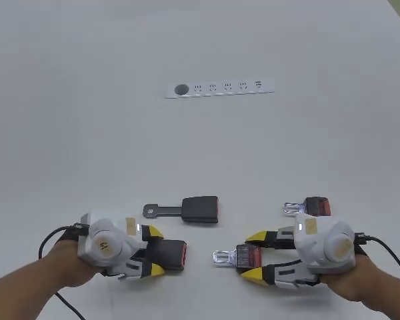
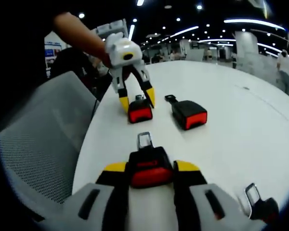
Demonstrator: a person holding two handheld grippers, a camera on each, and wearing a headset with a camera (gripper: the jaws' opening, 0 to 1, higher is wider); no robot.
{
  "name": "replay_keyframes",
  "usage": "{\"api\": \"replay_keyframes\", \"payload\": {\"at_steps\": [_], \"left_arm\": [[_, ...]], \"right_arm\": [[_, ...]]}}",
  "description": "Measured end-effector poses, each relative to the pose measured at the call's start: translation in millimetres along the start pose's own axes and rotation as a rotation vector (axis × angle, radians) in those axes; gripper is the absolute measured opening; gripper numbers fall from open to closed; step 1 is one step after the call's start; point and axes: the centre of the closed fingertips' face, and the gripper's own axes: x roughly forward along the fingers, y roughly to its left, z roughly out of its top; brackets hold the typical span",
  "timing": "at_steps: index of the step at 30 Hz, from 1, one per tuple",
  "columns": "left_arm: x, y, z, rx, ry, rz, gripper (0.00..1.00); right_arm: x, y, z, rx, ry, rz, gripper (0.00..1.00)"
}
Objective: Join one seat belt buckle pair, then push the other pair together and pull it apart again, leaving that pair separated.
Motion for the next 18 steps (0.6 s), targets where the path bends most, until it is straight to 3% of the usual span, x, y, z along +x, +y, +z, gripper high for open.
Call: {"api": "replay_keyframes", "payload": {"at_steps": [8,18], "left_arm": [[0.3,0.4,-1.1,-0.006,0.003,0.005,0.37],[1.1,1.7,-3.1,-0.005,0.010,0.005,0.37]], "right_arm": [[16.1,4.5,11.8,-0.004,-0.009,0.005,0.36],[34.2,-0.9,25.3,-0.007,-0.004,0.002,0.36]]}}
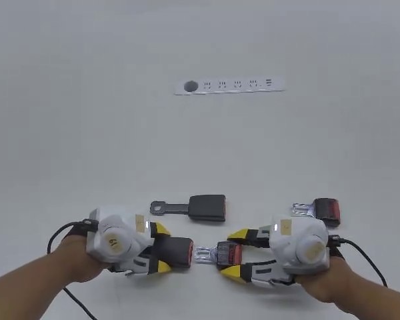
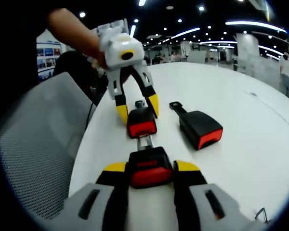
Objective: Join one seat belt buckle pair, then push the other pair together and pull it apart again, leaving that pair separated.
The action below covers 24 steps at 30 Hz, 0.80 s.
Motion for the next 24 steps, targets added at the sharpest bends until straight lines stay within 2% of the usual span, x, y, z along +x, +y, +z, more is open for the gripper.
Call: {"api": "replay_keyframes", "payload": {"at_steps": [9,10,15,17,24], "left_arm": [[0.6,-2.4,4.4,0.025,0.007,-0.007,0.36],[0.4,-2.0,4.2,0.032,0.011,-0.008,0.36],[1.7,-0.7,2.3,0.040,0.016,-0.010,0.35],[1.7,-2.5,3.6,0.081,0.026,-0.017,0.35],[1.0,-3.9,4.9,0.080,0.017,-0.020,0.34]], "right_arm": [[16.7,2.2,10.2,-0.004,0.008,0.000,0.36],[18.2,2.5,10.0,-0.028,0.018,0.000,0.36],[18.2,2.8,9.0,-0.007,0.022,-0.002,0.36],[20.4,3.6,9.9,-0.006,0.025,-0.006,0.35],[26.0,4.7,13.6,-0.009,0.039,-0.003,0.35]]}}
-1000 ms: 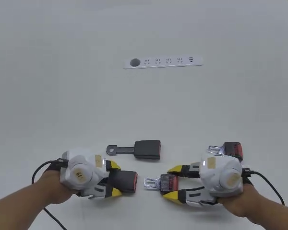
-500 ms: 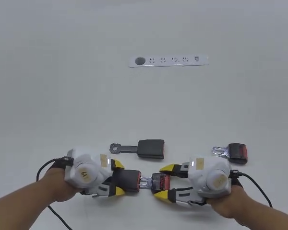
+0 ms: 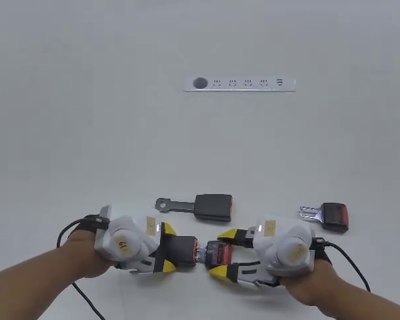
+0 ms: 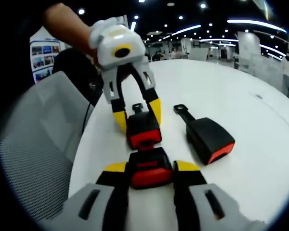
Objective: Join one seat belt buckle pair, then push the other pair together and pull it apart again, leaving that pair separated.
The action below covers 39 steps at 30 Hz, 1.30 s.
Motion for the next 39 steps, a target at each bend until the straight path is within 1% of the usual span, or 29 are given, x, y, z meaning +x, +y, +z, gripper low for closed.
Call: {"api": "replay_keyframes", "payload": {"at_steps": [6,9,10,11,12,13,14,16,18,23,27,28,29,31,34,38,39], "left_arm": [[0.4,-0.3,-0.5,0.017,-0.006,-0.007,0.34],[0.5,-0.8,-0.2,0.024,-0.001,-0.014,0.34],[0.3,-1.6,-0.3,0.025,0.000,-0.019,0.34],[-0.2,-1.2,-0.1,0.015,-0.004,-0.017,0.34],[-0.1,-1.2,0.5,0.020,-0.007,-0.017,0.34],[-0.1,-1.1,0.7,0.021,-0.004,-0.018,0.34],[0.0,-0.9,0.9,0.022,-0.001,-0.018,0.34],[0.1,-0.2,0.1,0.022,-0.003,-0.018,0.34],[0.5,0.6,-0.5,0.023,-0.007,-0.019,0.34],[1.2,1.4,-1.9,0.028,0.002,-0.026,0.34],[1.5,0.9,-1.6,0.037,0.006,-0.029,0.34],[1.6,1.3,-1.5,0.037,0.006,-0.029,0.34],[1.7,1.2,-1.7,0.039,0.005,-0.031,0.34],[1.9,0.9,-2.2,0.056,0.008,-0.046,0.34],[2.2,1.2,-2.6,0.061,-0.003,-0.054,0.34],[2.0,1.0,-3.4,0.049,-0.019,-0.056,0.34],[2.0,0.4,-3.9,0.048,-0.023,-0.057,0.34]], "right_arm": [[0.8,0.0,0.8,0.004,0.006,0.011,0.35],[11.7,3.3,8.0,-0.010,0.013,0.013,0.35],[11.2,7.1,5.4,0.034,0.039,0.011,0.35],[11.3,4.2,2.4,-0.010,0.050,0.022,0.35],[11.1,2.0,2.1,0.010,0.033,0.019,0.35],[11.6,1.5,2.2,0.016,0.033,0.019,0.35],[12.1,2.0,3.2,0.021,0.046,0.015,0.35],[13.8,2.0,2.8,0.007,0.068,0.003,0.35],[13.6,0.9,2.3,0.005,0.070,0.004,0.35],[14.4,-1.9,2.1,-0.001,0.071,0.001,0.35],[14.6,-1.0,4.0,-0.009,0.079,-0.005,0.35],[12.9,1.1,3.7,-0.011,0.079,-0.006,0.35],[13.6,-0.5,3.9,-0.011,0.078,-0.008,0.35],[12.4,1.4,3.2,-0.019,0.079,-0.008,0.35],[10.1,2.8,2.1,-0.023,0.076,-0.005,0.35],[9.0,4.1,2.3,-0.038,0.076,-0.005,0.34],[9.1,3.3,2.7,-0.057,0.077,-0.006,0.34]]}}
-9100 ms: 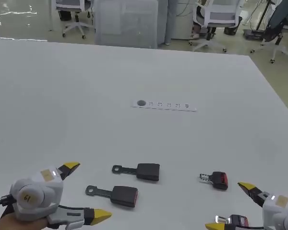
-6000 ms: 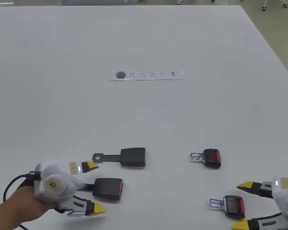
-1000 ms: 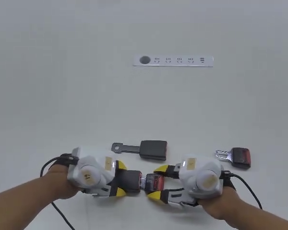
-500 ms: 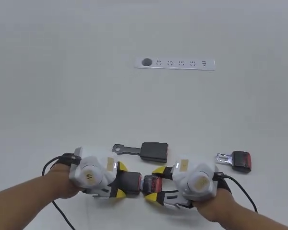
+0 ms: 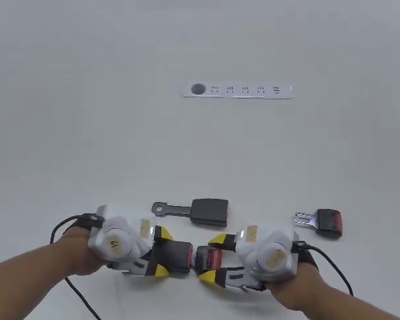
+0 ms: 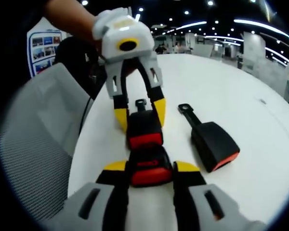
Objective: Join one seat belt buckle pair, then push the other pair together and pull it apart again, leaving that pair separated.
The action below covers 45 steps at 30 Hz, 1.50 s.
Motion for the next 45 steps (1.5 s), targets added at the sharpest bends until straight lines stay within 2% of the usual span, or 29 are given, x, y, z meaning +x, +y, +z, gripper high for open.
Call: {"api": "replay_keyframes", "payload": {"at_steps": [7,27,28,29,31,35,45], "left_arm": [[-0.9,-1.4,0.4,-0.018,-0.024,-0.002,0.33],[-4.3,-3.4,2.6,-0.028,-0.059,-0.019,0.32],[-4.5,-3.9,2.6,-0.026,-0.059,-0.021,0.32],[-4.5,-4.9,3.0,-0.021,-0.062,-0.029,0.32],[-4.7,-4.6,3.1,-0.022,-0.064,-0.027,0.32],[-4.6,-5.7,1.6,-0.024,-0.067,-0.023,0.32],[-4.6,-6.3,0.5,-0.026,-0.075,-0.026,0.32]], "right_arm": [[-3.4,2.3,-0.2,-0.039,-0.010,-0.018,0.34],[-5.4,3.2,0.2,-0.015,-0.057,-0.044,0.34],[-5.1,3.6,0.5,-0.028,-0.055,-0.046,0.34],[-5.7,3.0,1.1,-0.095,-0.041,-0.050,0.34],[-5.0,5.2,0.7,0.008,-0.066,-0.039,0.34],[-5.6,5.0,-0.4,-0.030,-0.062,-0.049,0.34],[-6.1,4.6,-1.2,-0.037,-0.067,-0.049,0.34]]}}
